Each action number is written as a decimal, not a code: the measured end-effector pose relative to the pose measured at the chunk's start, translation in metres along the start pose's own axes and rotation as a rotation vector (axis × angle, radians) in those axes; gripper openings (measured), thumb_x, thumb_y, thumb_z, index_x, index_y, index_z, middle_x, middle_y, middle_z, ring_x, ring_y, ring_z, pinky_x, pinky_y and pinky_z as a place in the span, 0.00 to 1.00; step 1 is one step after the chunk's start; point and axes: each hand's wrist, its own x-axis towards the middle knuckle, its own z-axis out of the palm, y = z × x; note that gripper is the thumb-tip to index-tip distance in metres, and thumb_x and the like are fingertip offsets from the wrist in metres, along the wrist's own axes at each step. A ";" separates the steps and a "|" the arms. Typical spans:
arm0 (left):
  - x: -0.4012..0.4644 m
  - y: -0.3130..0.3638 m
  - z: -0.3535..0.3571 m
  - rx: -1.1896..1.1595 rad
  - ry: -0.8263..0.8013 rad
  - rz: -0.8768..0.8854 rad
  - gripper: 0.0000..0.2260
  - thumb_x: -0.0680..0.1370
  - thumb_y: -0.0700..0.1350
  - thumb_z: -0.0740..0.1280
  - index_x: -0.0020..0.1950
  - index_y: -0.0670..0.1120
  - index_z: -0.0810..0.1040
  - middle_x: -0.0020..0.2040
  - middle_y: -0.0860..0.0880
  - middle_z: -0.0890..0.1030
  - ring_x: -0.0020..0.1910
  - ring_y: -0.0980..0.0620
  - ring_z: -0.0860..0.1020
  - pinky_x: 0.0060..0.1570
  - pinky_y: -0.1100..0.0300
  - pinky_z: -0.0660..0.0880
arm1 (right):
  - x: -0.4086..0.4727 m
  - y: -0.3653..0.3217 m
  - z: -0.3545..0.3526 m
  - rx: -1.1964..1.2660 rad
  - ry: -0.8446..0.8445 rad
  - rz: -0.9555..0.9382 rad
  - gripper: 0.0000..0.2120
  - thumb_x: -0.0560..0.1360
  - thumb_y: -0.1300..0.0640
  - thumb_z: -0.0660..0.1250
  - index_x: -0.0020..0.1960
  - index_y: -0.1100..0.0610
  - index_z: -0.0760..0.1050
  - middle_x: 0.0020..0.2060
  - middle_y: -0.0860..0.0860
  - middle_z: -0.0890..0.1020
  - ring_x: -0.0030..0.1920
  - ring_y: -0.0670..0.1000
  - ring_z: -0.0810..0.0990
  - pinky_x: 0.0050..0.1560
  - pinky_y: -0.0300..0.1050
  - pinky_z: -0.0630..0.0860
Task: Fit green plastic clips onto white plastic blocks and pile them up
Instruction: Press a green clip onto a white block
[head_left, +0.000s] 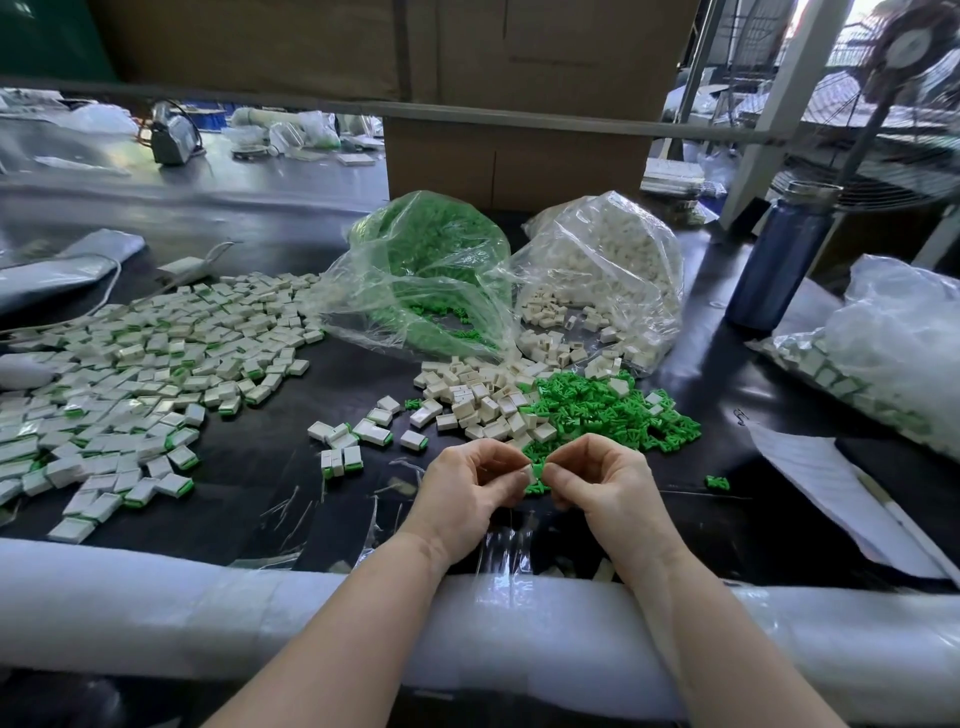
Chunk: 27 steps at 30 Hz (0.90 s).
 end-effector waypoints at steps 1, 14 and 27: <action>0.000 0.000 0.000 -0.007 0.006 0.002 0.06 0.72 0.35 0.70 0.42 0.47 0.80 0.38 0.48 0.82 0.36 0.55 0.80 0.40 0.65 0.78 | 0.000 0.000 0.000 -0.012 -0.010 0.000 0.06 0.70 0.68 0.71 0.38 0.60 0.77 0.29 0.51 0.79 0.29 0.45 0.76 0.33 0.37 0.75; -0.001 0.003 0.000 0.024 -0.030 -0.017 0.09 0.73 0.34 0.69 0.39 0.47 0.81 0.35 0.51 0.80 0.34 0.57 0.77 0.41 0.66 0.77 | -0.002 -0.002 0.001 -0.002 -0.048 0.003 0.10 0.69 0.72 0.70 0.39 0.58 0.76 0.28 0.50 0.79 0.29 0.44 0.76 0.33 0.36 0.74; -0.003 0.002 0.000 0.129 -0.073 0.029 0.09 0.73 0.34 0.69 0.40 0.48 0.81 0.35 0.52 0.80 0.35 0.59 0.77 0.44 0.65 0.76 | -0.002 -0.002 0.001 -0.033 -0.069 0.032 0.11 0.67 0.73 0.71 0.35 0.58 0.76 0.29 0.51 0.79 0.30 0.46 0.76 0.32 0.37 0.74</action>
